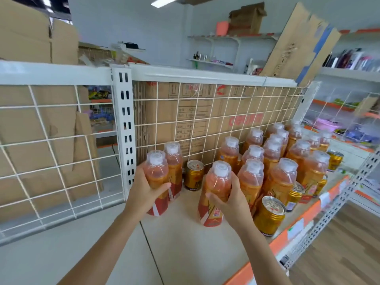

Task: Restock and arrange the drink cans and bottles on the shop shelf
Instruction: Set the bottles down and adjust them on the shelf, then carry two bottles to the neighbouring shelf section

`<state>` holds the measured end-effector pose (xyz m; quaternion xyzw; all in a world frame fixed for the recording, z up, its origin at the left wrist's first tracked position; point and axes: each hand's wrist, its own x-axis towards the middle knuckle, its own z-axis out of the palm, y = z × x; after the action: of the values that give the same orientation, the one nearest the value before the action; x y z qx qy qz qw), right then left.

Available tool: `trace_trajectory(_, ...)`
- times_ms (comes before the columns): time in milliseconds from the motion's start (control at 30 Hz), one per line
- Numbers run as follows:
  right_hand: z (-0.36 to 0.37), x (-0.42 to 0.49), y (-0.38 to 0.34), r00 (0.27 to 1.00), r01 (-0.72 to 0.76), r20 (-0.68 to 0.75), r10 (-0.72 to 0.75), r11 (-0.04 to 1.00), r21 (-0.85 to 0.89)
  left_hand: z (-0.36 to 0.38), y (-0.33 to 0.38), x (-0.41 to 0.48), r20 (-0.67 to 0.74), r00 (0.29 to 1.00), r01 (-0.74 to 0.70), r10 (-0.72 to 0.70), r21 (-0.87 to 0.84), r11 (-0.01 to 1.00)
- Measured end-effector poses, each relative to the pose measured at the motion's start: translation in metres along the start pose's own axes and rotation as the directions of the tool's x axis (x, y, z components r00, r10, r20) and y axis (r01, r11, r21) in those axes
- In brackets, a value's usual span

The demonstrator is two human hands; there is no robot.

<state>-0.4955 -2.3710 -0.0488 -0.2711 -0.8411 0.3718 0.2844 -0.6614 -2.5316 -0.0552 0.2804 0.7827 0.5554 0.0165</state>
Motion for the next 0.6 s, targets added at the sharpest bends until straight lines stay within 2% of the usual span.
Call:
trace_trajectory(133,0.008,0.009,0.003,0.997,-0.074,0.002,0.074,0.997,-0.026,0.008,-0.004,0.004,-0.051,0.998,0.03,-0.031,-0.02,0.999)
trace_trajectory(300,0.01,0.01,0.013,0.997,-0.069,0.033,0.068,0.997,0.035,0.002,-0.008,-0.005,-0.048,0.998,0.043,-0.044,-0.017,0.999)
trace_trajectory(433,0.017,0.01,0.012,0.99,-0.048,0.138,0.029,0.99,0.136,-0.004,-0.005,-0.023,-0.07,0.995,0.068,-0.067,0.011,0.998)
trace_trajectory(600,0.033,0.007,0.001,0.952,0.019,0.288,-0.1,0.962,0.271,-0.015,0.001,-0.061,-0.13,0.985,0.12,-0.118,0.008,0.993)
